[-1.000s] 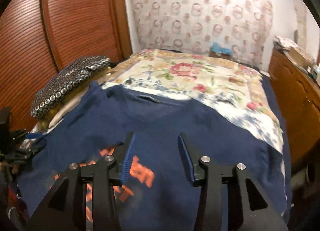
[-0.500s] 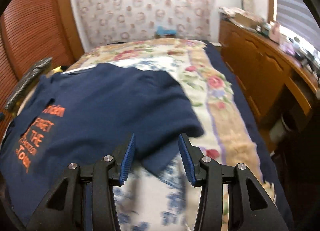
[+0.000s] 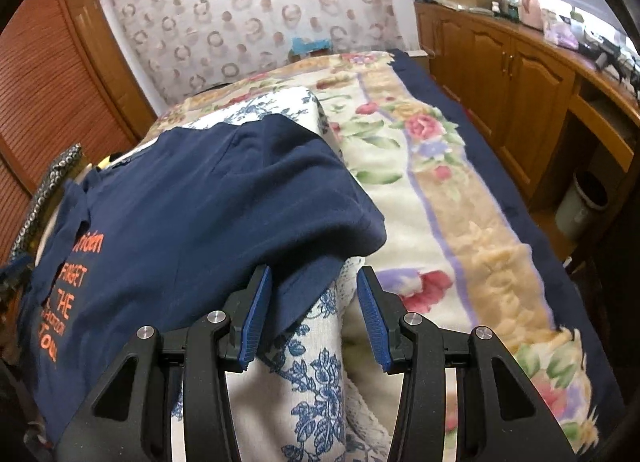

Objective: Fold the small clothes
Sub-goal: 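Move the right gripper to the shirt's opposite side edge and grasp it, then fold the held side over toward the print and open the right gripper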

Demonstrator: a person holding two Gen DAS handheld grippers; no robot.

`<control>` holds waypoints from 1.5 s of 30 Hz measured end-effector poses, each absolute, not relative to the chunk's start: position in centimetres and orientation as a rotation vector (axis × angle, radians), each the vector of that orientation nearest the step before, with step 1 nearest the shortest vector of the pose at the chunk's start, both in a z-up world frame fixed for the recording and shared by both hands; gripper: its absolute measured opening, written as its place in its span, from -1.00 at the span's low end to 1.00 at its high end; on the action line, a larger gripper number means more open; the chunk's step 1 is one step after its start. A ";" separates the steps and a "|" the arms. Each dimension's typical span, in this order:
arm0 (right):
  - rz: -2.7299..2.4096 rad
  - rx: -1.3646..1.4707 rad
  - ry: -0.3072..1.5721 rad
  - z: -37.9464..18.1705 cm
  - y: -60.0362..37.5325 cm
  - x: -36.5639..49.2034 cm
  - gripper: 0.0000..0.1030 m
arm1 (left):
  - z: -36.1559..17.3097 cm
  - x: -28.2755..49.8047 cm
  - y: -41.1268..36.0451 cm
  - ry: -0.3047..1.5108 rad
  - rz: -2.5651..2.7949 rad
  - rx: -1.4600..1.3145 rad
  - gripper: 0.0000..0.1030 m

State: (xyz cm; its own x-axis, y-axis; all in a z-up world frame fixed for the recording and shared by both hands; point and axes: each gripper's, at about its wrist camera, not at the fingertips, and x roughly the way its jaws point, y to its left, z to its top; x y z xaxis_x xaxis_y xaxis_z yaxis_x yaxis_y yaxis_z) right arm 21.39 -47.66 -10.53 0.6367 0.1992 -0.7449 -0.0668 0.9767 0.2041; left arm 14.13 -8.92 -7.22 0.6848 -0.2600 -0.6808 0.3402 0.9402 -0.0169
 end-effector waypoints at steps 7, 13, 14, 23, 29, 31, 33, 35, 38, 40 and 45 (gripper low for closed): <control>0.157 0.194 0.905 -11.0 -48.0 22.3 -0.13 | -8.4 15.0 -13.6 0.801 -0.402 0.194 0.16; 0.158 0.182 0.903 -11.2 -48.1 22.6 -0.13 | -9.4 14.9 -15.0 0.832 -0.417 0.245 0.16; 0.156 0.184 0.903 -11.2 -48.0 22.5 -0.13 | -9.3 14.8 -15.1 0.833 -0.418 0.249 0.16; 0.189 0.169 0.891 -11.1 -47.6 22.4 -0.43 | -9.5 15.2 -14.9 0.862 -0.448 0.183 0.19; 0.127 0.030 0.856 -10.5 -46.0 22.0 -0.81 | -9.6 15.2 -14.9 0.862 -0.445 0.187 0.20; 0.130 0.012 0.838 -10.2 -45.9 21.9 -0.90 | -9.6 15.2 -14.9 0.862 -0.444 0.188 0.20; 0.125 0.003 0.814 -9.8 -45.9 21.7 -0.93 | -9.6 15.2 -14.9 0.862 -0.443 0.189 0.20; 0.124 0.000 0.784 -9.0 -45.9 21.5 -0.94 | -9.6 15.2 -14.9 0.862 -0.445 0.185 0.20; 0.146 -0.001 0.748 -7.9 -45.6 21.3 -0.98 | -9.6 15.2 -15.0 0.862 -0.447 0.187 0.20; 0.169 -0.007 0.740 -7.3 -45.2 21.4 -0.99 | -9.5 15.2 -14.6 0.866 -0.453 0.187 0.20; 0.141 -0.021 0.734 -6.5 -44.6 21.9 -0.99 | -8.9 15.2 -13.8 0.853 -0.474 0.133 0.20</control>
State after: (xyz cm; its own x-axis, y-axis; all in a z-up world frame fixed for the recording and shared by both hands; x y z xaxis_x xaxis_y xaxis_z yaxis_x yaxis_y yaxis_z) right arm 21.85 -44.59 -6.48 0.7337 0.1208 -0.6686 -0.1355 0.9903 0.0302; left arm 15.19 -13.79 -8.90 0.5615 -0.3487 -0.7505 0.4536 0.8882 -0.0733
